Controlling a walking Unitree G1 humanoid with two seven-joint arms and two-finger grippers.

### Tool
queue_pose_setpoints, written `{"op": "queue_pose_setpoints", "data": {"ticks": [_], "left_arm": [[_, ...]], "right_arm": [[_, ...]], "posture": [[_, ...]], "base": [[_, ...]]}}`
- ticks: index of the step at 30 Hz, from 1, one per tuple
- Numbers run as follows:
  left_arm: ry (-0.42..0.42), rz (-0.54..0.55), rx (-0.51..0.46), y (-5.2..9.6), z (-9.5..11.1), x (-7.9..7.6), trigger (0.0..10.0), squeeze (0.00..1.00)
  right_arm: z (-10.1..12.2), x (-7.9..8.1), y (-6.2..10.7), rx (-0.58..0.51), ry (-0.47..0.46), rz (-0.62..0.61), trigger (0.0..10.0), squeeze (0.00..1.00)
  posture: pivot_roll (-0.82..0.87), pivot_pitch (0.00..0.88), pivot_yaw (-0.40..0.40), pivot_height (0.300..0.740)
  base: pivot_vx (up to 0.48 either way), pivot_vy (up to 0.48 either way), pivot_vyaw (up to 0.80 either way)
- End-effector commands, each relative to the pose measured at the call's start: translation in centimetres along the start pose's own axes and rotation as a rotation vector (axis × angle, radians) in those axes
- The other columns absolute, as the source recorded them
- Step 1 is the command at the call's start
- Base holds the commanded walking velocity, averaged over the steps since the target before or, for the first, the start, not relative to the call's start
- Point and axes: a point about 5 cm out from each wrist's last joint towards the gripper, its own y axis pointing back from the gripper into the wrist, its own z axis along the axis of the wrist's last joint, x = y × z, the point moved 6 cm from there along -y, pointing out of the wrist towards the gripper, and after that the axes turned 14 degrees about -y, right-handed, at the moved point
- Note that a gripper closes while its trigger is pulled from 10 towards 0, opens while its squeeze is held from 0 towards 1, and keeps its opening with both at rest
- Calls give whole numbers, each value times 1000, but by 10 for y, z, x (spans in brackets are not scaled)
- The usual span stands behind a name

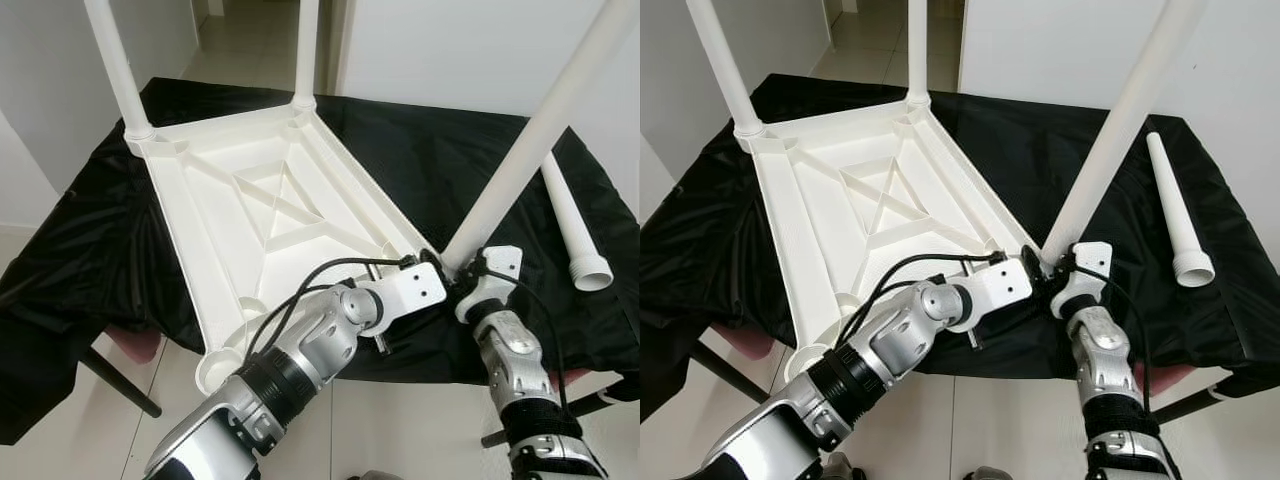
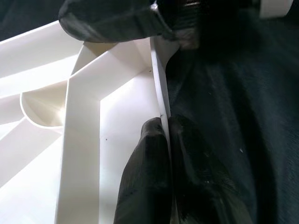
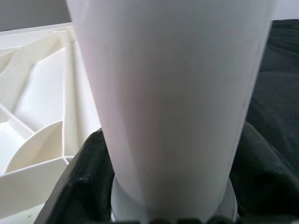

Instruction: Building children table

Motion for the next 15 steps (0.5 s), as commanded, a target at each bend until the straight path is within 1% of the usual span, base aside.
{"op": "queue_pose_setpoints", "data": {"ticks": [1, 2, 3, 4, 5, 7, 8, 9, 11, 15], "left_arm": [[-50, -53, -59, -4, 21, -14, 10000, 0], [-50, -53, -59, -4, 21, -14, 10000, 0], [-50, -53, -59, -4, 21, -14, 10000, 0], [-49, -51, -60, -4, 22, -14, 10000, 0], [-49, -51, -60, -4, 22, -14, 10000, 0], [-50, -52, -59, -5, 22, -14, 10000, 0], [-50, -52, -59, -5, 22, -14, 10000, 0], [-50, -52, -59, -5, 22, -14, 10000, 0], [-51, -53, -59, -5, 22, -15, 10000, 0], [-50, -53, -59, -5, 22, -15, 10000, 0]], "right_arm": [[-42, 10, 4, 162, -22, -40, 10000, 0], [-40, 6, 3, 138, -25, -123, 10000, 0], [-40, 6, 3, 138, -25, -123, 10000, 0], [-38, 2, 3, 117, -23, -218, 10000, 0], [-38, 2, 3, 117, -23, -218, 10000, 0], [-39, -2, 4, 114, -24, -287, 10000, 0], [-37, -6, 4, 103, -15, -340, 10000, 0], [-37, -6, 4, 103, -15, -340, 10000, 0], [-35, -10, 5, 84, -7, -434, 10000, 0], [-34, -7, 5, 80, -9, -441, 10000, 0]], "posture": [[8, 30, -14, 740], [7, 27, -16, 740], [7, 27, -16, 740], [6, 27, -18, 740], [6, 27, -18, 740], [8, 24, -19, 740], [9, 23, -19, 740], [9, 23, -19, 740], [12, 21, -20, 740], [11, 21, -18, 740]], "base": [[0, 0, 0], [0, 0, 0], [0, 0, 0], [0, 0, 0], [0, 0, 0], [0, 0, 0], [0, 0, 0], [0, 0, 0], [0, 0, 0], [0, 0, 0]]}}
